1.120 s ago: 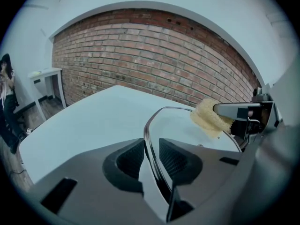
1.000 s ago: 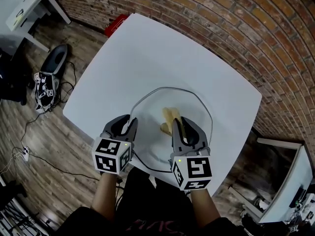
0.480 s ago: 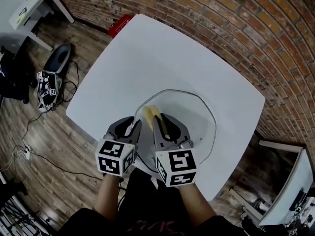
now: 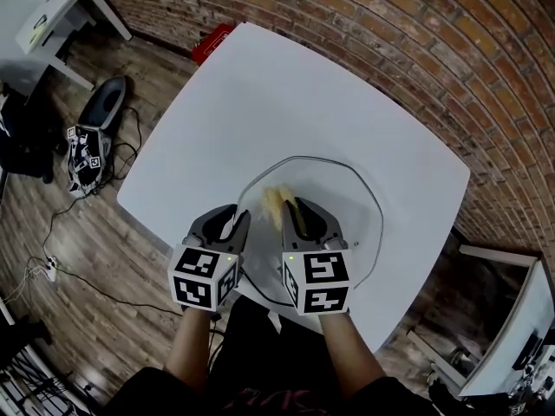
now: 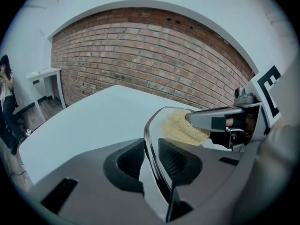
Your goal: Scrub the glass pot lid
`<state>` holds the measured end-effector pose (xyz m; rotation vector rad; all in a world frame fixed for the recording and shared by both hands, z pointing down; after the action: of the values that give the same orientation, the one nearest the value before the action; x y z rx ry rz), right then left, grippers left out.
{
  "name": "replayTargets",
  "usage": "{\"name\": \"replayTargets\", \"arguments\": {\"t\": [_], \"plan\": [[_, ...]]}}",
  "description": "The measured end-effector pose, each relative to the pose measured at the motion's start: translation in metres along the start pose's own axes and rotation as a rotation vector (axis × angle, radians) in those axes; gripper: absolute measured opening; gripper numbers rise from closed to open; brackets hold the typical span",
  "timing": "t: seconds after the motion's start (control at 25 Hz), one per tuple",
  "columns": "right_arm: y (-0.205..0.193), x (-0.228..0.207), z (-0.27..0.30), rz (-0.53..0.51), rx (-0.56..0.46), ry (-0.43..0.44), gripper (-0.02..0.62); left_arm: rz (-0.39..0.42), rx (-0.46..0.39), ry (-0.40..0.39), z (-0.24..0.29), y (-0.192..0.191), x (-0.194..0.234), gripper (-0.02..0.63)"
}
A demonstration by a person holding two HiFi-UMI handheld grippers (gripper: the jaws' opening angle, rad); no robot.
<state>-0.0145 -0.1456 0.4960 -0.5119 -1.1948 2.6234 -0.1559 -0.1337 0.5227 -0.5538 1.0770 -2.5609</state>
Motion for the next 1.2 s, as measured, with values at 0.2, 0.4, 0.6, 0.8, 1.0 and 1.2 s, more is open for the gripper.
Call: {"name": "replayTargets", "arguments": {"t": [0.2,0.4,0.6,0.8,1.0,1.2], "plan": [[-0.003,-0.038,-0.015,-0.011,0.035,-0.126,0.055,0.006,0.005,0.007,0.0,0.0,0.0,0.094],[-0.005,-0.083,-0.039,-0.019,0.072,-0.263,0.056,0.014,0.005,0.01,-0.002,0.0,-0.001,0.094],[-0.002,-0.107,-0.055,-0.023,0.07,-0.349,0.057,0.017,0.006,0.012,0.0,-0.001,-0.003,0.094],[0.007,-0.065,-0.061,-0.006,0.017,-0.219,0.057,0.014,0.005,0.012,-0.002,-0.002,-0.005,0.094],[-0.011,0.013,-0.044,-0.031,0.063,0.012,0.056,0.012,0.003,0.014,-0.001,-0.003,-0.004,0.094],[-0.027,0.031,-0.034,-0.067,0.119,0.037,0.057,0.021,0.001,0.019,-0.001,-0.003,-0.003,0.094]]}}
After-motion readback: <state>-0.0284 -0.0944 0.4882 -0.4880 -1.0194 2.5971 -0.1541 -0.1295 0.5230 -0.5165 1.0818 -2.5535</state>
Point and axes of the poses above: the fingertips, and each gripper's own axes: z forward along the fingers, x to its left, y out of its top, the point moved 6 cm from there along -z, backward along the fingers, and after that the axes turned 3 degrees about z, right-handed, at the moved point
